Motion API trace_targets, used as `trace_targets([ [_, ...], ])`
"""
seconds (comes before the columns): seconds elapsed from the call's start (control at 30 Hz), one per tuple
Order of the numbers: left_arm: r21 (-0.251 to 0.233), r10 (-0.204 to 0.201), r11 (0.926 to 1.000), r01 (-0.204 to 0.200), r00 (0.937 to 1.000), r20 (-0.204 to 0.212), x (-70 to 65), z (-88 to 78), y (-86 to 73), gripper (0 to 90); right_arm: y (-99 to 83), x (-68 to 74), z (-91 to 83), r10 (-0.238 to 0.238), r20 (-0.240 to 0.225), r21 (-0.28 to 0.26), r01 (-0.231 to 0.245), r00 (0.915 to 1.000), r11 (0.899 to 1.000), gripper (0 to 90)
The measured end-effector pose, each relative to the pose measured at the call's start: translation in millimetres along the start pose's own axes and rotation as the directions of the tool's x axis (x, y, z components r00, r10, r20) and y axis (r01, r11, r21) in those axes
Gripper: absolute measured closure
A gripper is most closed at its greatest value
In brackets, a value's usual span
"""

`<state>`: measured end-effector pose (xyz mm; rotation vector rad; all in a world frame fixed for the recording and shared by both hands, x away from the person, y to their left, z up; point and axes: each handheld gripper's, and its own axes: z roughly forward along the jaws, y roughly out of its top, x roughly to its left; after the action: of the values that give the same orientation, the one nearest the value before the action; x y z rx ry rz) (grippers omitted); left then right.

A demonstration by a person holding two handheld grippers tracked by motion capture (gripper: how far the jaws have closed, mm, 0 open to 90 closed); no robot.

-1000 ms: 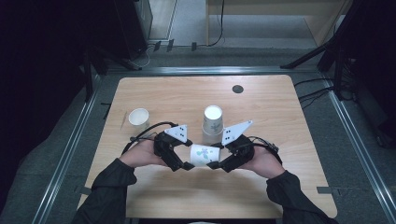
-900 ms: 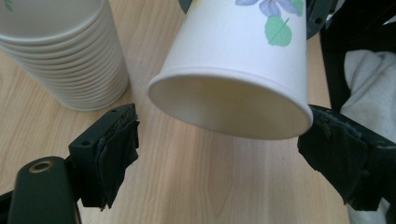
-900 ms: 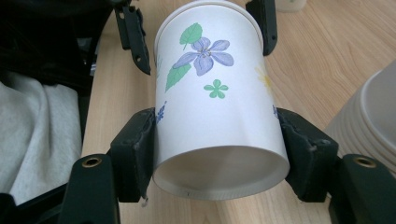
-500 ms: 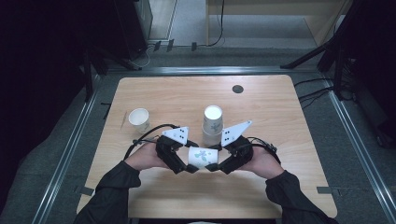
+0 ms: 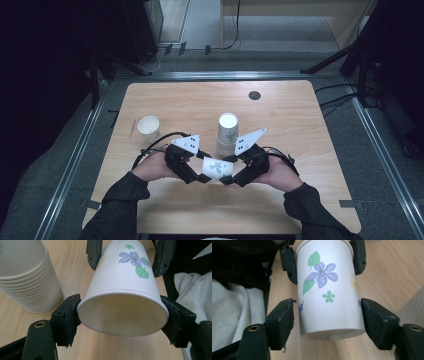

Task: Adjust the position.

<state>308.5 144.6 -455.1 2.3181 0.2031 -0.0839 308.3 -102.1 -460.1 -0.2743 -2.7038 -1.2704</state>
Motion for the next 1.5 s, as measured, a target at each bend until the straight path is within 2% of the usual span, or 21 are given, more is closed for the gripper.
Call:
trace_targets([
  [0.07,-0.009,-0.008,0.9999,0.008,1.0,0.0,-0.1,-7.5,1.4,24.5,0.3,0.3,-0.5,-0.005,0.01,-0.006,0.005,0.9999,1.0,26.4],
  [0.17,0.024,0.004,0.9997,-0.003,0.9997,-0.023,-0.4,-12.9,6.3,24.6,-0.2,0.1,-0.2,-0.013,0.022,-0.007,0.013,0.9997,1.0,26.3],
  [0.23,0.039,-0.003,0.9992,0.004,0.9999,-0.014,-0.3,-14.9,9.6,24.6,-0.7,-0.3,1.0,-0.011,0.031,-0.007,0.011,0.9995,1.0,26.2],
  [0.33,0.076,0.014,0.9971,-0.011,0.9994,-0.033,-2.1,-16.6,16.1,24.6,-1.4,-0.6,3.9,-0.015,0.043,-0.001,0.015,0.999,1.0,25.8],
  [0.4,0.088,0.021,0.9959,-0.019,0.9995,-0.023,-2.3,-17.7,20.1,24.6,-1.7,-0.1,5.9,-0.019,0.05,0.007,0.019,0.9986,1.0,25.6],
  [0.53,0.131,0.033,0.991,-0.028,0.9989,-0.033,-4.4,-17.2,27.6,24.7,-1.6,0.3,8.0,-0.029,0.058,0.013,0.028,0.9979,1.0,25.6],
  [0.7,0.188,0.023,0.9819,-0.017,0.9992,-0.032,-3.2,-12.7,32.1,24.7,-1.6,0.7,9.3,-0.038,0.07,0.012,0.037,0.9968,0.999,25.8],
  [0.87,0.267,0.028,0.9635,-0.02,0.9993,-0.026,-0.8,2.8,31.0,24.7,-3.8,-0.5,11.8,-0.045,0.075,0.024,0.044,0.9962,0.999,26.8],
  [0.97,0.294,0.032,0.9555,-0.025,0.9993,-0.021,-1.3,9.9,31.7,24.7,-4.8,-0.7,14.1,-0.046,0.073,0.038,0.043,0.9962,0.998,27.1],
  [1.03,0.302,0.033,0.9528,-0.025,0.9993,-0.021,-1.5,12.0,32.8,24.7,-4.6,-0.9,16.1,-0.053,0.073,0.036,0.05,0.996,0.998,27.7],
  [1.5,0.277,0.029,0.9606,-0.024,0.9994,-0.015,-3.0,11.9,36.6,25.9,-4.6,1.0,27.4,-0.063,0.046,0.072,0.06,0.9969,0.996,33.1],
])
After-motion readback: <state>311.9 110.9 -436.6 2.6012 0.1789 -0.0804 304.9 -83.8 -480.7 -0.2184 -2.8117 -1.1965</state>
